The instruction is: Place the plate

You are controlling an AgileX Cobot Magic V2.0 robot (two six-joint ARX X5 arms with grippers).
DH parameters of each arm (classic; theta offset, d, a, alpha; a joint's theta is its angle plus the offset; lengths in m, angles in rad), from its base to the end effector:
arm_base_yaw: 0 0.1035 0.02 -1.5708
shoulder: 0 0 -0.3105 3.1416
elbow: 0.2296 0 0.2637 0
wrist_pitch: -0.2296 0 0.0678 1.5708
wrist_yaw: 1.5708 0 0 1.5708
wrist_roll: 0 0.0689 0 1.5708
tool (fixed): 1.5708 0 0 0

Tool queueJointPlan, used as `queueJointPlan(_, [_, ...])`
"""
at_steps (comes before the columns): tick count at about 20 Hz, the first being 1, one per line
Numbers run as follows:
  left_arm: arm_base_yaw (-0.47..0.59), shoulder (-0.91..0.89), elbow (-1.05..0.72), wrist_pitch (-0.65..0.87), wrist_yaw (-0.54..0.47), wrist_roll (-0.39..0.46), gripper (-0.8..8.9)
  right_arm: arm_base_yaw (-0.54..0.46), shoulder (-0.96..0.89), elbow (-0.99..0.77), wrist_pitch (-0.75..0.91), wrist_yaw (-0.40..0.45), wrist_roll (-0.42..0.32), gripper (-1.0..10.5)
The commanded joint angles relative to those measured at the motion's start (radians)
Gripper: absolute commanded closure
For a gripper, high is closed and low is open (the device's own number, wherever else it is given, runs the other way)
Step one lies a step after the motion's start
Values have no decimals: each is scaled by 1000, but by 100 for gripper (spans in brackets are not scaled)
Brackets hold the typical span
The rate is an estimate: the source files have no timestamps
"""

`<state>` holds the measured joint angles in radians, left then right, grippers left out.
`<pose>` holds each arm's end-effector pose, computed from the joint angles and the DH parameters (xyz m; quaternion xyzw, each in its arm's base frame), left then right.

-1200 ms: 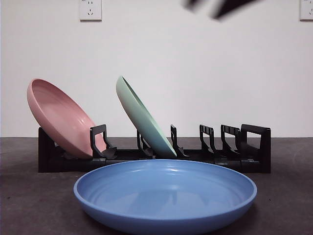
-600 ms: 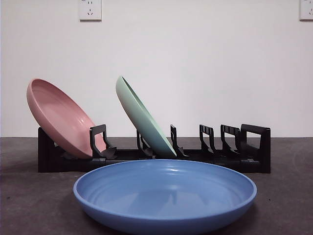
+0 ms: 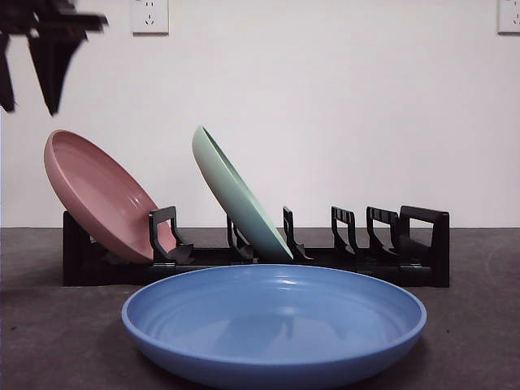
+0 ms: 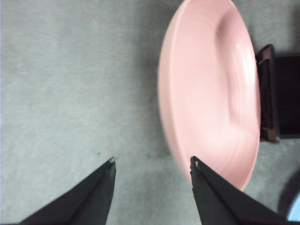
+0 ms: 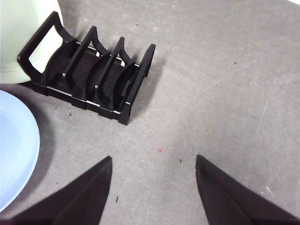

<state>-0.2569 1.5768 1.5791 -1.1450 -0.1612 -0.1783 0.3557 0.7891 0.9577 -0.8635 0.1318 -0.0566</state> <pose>0.3267 -0.0744 0.3510 0.0370 0.5305 0.0070 0.8469 0.1427 0.0434 0.3390 -0.1086 0.3273 0.1143 0.9317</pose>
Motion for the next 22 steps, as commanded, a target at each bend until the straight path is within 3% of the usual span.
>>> queueJointPlan(1, [-7, 39, 37, 45, -7, 1, 560, 2, 6, 5, 6, 0, -11, 663])
queueJointPlan(16, [-6, 131, 37, 128, -8, 2, 573, 2, 6, 5, 5, 0, -10, 663])
queueJointPlan(20, [-6, 131, 45, 117, -8, 2, 777, 2, 6, 5, 2, 0, -10, 663])
queueJointPlan(22, [-6, 130, 61, 111, -8, 3, 798, 2, 6, 5, 2, 0, -10, 663])
